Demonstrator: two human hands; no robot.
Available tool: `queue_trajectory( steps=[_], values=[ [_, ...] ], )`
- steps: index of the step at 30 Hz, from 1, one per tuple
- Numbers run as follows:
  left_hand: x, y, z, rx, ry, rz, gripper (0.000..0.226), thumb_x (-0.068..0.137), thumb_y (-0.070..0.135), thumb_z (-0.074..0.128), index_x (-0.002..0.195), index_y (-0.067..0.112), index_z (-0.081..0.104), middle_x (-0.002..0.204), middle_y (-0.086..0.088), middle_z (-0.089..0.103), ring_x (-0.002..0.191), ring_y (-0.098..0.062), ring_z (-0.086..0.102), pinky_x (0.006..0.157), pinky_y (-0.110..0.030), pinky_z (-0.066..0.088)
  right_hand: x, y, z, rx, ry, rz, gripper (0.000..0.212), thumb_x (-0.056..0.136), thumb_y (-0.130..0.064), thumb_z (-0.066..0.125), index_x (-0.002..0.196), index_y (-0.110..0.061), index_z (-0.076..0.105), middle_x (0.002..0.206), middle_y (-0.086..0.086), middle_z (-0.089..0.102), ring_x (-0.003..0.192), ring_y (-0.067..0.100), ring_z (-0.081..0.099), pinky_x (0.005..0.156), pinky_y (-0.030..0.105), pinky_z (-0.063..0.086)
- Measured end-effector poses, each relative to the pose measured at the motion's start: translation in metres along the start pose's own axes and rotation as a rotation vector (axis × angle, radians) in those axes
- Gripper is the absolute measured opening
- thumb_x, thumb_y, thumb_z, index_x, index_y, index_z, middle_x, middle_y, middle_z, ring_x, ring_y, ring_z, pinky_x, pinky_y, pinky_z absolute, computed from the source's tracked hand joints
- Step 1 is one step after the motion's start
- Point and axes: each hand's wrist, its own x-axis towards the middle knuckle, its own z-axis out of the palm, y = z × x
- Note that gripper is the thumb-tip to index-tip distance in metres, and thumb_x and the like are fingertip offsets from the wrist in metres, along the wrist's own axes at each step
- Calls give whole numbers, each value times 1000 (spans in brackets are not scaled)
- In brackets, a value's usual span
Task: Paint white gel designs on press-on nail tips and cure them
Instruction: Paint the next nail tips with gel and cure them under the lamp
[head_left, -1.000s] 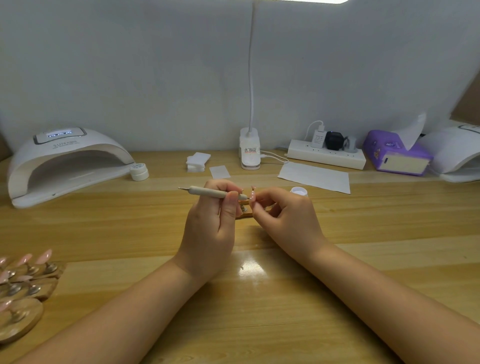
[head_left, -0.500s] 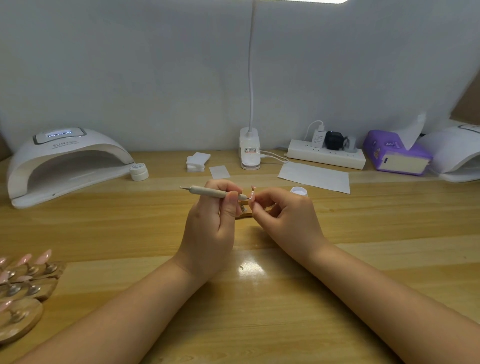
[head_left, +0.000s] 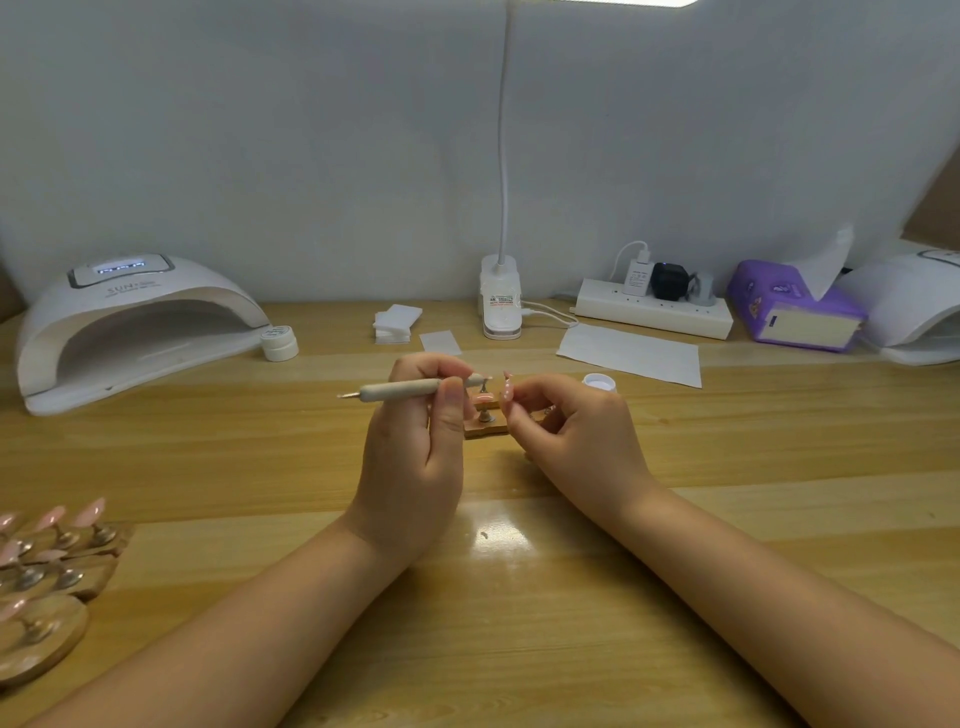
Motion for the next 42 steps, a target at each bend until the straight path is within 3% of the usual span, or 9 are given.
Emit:
queue_trajectory(
  steps=[5, 13, 17, 19, 22, 28, 31, 36, 42],
  values=[
    [2, -3, 0, -29, 66, -77, 16, 98, 18, 38, 102, 28, 49, 82, 3, 58, 78, -9, 59, 74, -19, 49, -2, -2, -2, 107, 37, -34, 11, 91, -17, 65, 101, -15, 71, 84, -6, 71, 56, 10, 67, 54, 41, 55],
    [4, -8, 0, -45, 52, -188, 11, 95, 24, 41, 100, 31, 50, 85, 21, 60, 83, -8, 62, 74, -20, 50, -1, -5, -1, 94, 48, -75, 9, 90, -15, 67, 98, -14, 72, 80, -8, 70, 57, 12, 67, 55, 38, 55],
    [5, -15, 1, 88, -14, -288, 8, 95, 33, 42, 94, 37, 48, 96, 10, 61, 94, -14, 61, 73, -18, 45, -1, -6, 0, 63, 34, -66, 10, 87, -11, 69, 93, -17, 73, 80, -15, 69, 59, 8, 64, 59, 31, 55],
    [5, -20, 2, 103, -61, -346, 12, 99, 27, 45, 95, 36, 51, 102, 3, 61, 98, -15, 60, 76, -18, 46, -1, -6, 0, 56, 38, -39, 9, 85, -12, 70, 92, -18, 73, 80, -14, 70, 59, 8, 63, 60, 29, 55],
    [6, -24, 2, 63, -135, -404, 13, 100, 16, 46, 104, 21, 57, 112, -2, 60, 105, -17, 58, 90, -36, 50, -2, -5, 1, 62, 53, 4, 11, 82, -12, 72, 93, -15, 74, 80, -8, 73, 60, 7, 64, 61, 30, 56],
    [5, -24, 3, 63, -218, -416, 16, 99, 14, 47, 111, 22, 55, 114, 0, 56, 104, -10, 56, 86, -21, 47, 0, -3, 2, 66, -11, 89, 6, 81, -13, 73, 87, -12, 74, 75, -6, 72, 63, 6, 67, 64, 35, 58],
    [6, -24, 2, 39, -226, -446, 15, 100, 14, 47, 112, 21, 54, 115, -2, 56, 106, -15, 56, 90, -29, 48, 2, -1, 1, 45, -36, 126, 5, 82, -18, 72, 86, -16, 74, 75, -7, 71, 67, 7, 66, 66, 37, 57],
    [7, -23, 1, 15, -225, -497, 15, 101, 15, 45, 113, 19, 53, 118, -4, 57, 109, -18, 58, 95, -44, 48, 3, 3, 2, -50, -50, 169, 2, 80, -24, 72, 81, -24, 73, 62, -6, 63, 57, 6, 53, 58, 30, 47],
    [5, -18, 1, 16, -228, -504, 15, 101, 18, 44, 112, 22, 53, 118, -2, 55, 108, -19, 59, 95, -45, 47, 3, 7, 3, -146, -104, 247, 8, 83, -25, 68, 86, -26, 76, 56, -13, 56, 55, 3, 50, 57, 22, 39]
  ],
)
